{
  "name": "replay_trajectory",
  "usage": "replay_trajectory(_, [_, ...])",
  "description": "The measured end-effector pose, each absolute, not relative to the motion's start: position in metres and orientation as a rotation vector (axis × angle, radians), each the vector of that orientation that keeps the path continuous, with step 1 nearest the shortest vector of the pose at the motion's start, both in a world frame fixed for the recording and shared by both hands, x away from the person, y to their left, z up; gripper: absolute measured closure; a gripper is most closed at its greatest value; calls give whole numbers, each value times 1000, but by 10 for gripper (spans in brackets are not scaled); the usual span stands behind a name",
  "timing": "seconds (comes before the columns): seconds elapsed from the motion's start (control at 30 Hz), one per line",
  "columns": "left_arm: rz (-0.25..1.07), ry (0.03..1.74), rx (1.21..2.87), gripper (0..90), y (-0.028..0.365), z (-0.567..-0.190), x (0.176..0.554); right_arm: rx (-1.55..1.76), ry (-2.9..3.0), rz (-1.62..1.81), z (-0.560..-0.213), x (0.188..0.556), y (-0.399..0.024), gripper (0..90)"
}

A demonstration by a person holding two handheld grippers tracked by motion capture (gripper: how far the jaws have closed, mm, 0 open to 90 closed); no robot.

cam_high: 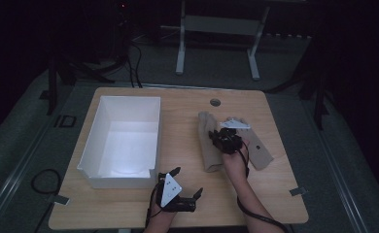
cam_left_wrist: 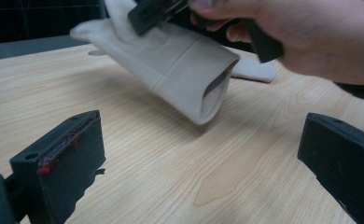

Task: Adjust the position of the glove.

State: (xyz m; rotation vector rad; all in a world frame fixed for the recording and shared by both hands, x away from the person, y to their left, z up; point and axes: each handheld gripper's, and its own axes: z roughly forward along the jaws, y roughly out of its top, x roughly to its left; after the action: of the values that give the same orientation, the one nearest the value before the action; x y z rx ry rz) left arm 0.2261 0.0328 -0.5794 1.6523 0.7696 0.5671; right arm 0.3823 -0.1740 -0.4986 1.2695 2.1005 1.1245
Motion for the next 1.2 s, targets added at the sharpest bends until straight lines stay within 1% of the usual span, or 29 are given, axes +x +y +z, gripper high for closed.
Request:
replay_trajectory(0.1, [567,772,1652,10,33,-579,226,1297,2062,1171,-492,369,-180,795])
replay_trajectory(0.23, [567,773,1653,10,33,-579,226,1348,2009,1191,-492,357,-185,795])
replay_trajectory(0.27, [567,773,1652,10,32,-579,226,1403,1978,1180,-498,349,-188,795])
replay_trajectory(0.33, [569,772,1654,9,32,-579,226,1421,1964,1159,-501,345,-188,794])
replay_trajectory(0.37, [569,771,1653,10,32,-579,226,1436,1979,1125,-509,341,-188,794])
replay_trajectory(0.5, [565,771,1655,10,33,-579,226,1473,2022,1077,-529,341,-189,790])
replay_trajectory(0.53, [565,771,1655,10,33,-579,226,1473,2022,1077,-529,341,-189,790])
replay_trajectory(0.63, [563,772,1654,9,33,-579,226,1521,2032,1052,-543,342,-189,764])
replay_trajectory(0.73, [560,772,1653,10,33,-579,227,1523,2039,1026,-550,343,-187,684])
replay_trajectory(0.77, [560,772,1653,9,33,-579,227,1523,2039,1026,-550,343,-187,684])
replay_trajectory(0.8, [559,771,1650,9,33,-579,226,1513,2050,999,-556,344,-187,643])
replay_trajectory(0.93, [558,768,1651,9,33,-579,226,1528,2060,990,-562,346,-190,634])
replay_trajectory(1.0, [559,768,1652,9,33,-579,226,1516,2069,1000,-563,346,-191,614])
replay_trajectory(1.2, [558,769,1653,10,33,-579,227,1434,2094,990,-555,346,-194,579])
